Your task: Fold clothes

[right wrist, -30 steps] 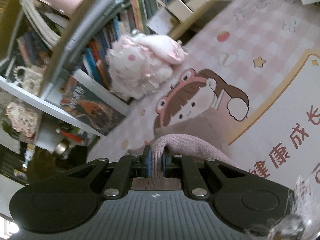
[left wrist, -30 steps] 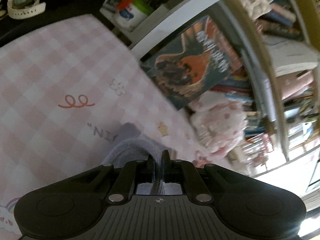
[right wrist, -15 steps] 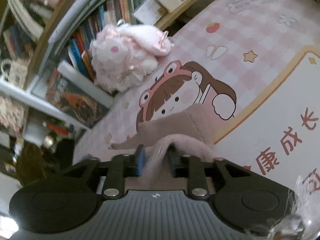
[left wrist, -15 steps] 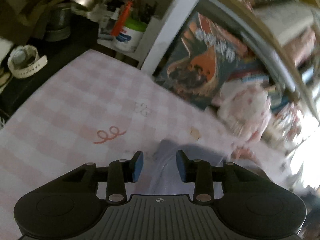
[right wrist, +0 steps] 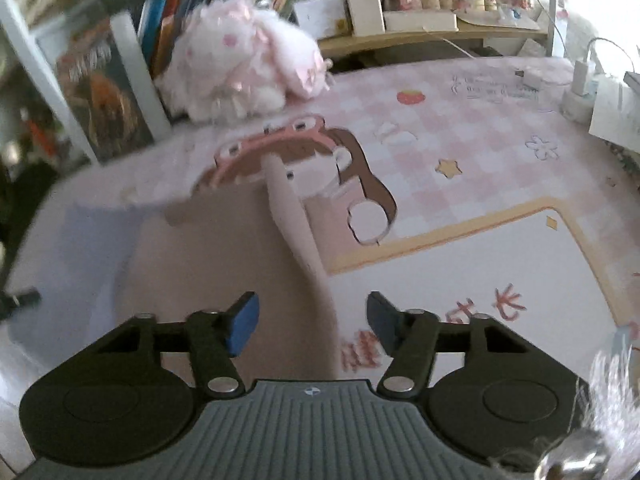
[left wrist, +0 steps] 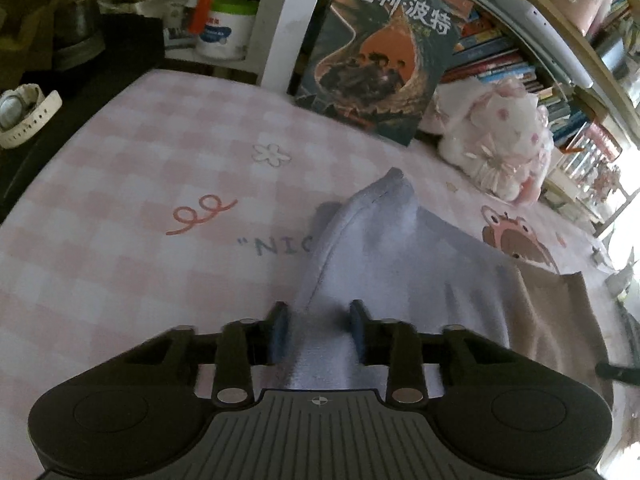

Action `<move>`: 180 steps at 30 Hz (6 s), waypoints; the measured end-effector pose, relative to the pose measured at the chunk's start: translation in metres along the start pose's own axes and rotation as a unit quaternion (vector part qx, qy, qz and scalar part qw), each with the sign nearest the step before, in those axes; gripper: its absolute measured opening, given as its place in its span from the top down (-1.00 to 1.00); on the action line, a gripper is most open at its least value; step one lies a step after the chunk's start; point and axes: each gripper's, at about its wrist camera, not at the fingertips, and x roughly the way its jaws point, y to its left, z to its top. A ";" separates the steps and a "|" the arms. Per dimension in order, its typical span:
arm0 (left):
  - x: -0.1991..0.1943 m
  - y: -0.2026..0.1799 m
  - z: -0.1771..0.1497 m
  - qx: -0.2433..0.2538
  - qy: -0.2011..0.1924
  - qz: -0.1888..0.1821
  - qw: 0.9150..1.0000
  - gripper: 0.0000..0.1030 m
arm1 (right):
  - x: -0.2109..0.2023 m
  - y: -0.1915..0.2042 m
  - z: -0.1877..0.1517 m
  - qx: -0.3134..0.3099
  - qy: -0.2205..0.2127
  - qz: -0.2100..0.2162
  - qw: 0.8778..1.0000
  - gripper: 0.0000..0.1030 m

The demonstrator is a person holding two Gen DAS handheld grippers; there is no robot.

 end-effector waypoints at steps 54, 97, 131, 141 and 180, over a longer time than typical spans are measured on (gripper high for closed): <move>0.015 0.013 0.014 -0.004 -0.007 0.007 1.000 -0.25 | 0.016 -0.028 0.014 0.053 0.022 0.037 0.998 0.09; -0.092 -0.018 -0.066 0.044 -0.097 0.046 0.993 -0.15 | -0.035 0.086 -0.063 -0.042 -0.069 -0.035 0.996 -0.64; -0.078 -0.088 -0.109 0.023 -0.057 0.094 0.994 -0.46 | -0.045 0.091 -0.079 -0.184 -0.056 0.010 0.981 -0.75; -0.057 -0.152 -0.123 -0.049 -0.066 0.129 0.988 -0.48 | -0.040 0.020 -0.041 -0.236 -0.053 0.053 0.969 -0.90; -0.046 -0.005 -0.075 -0.406 -0.157 0.030 0.900 0.86 | 0.036 0.006 0.013 -0.118 0.022 0.057 0.991 0.55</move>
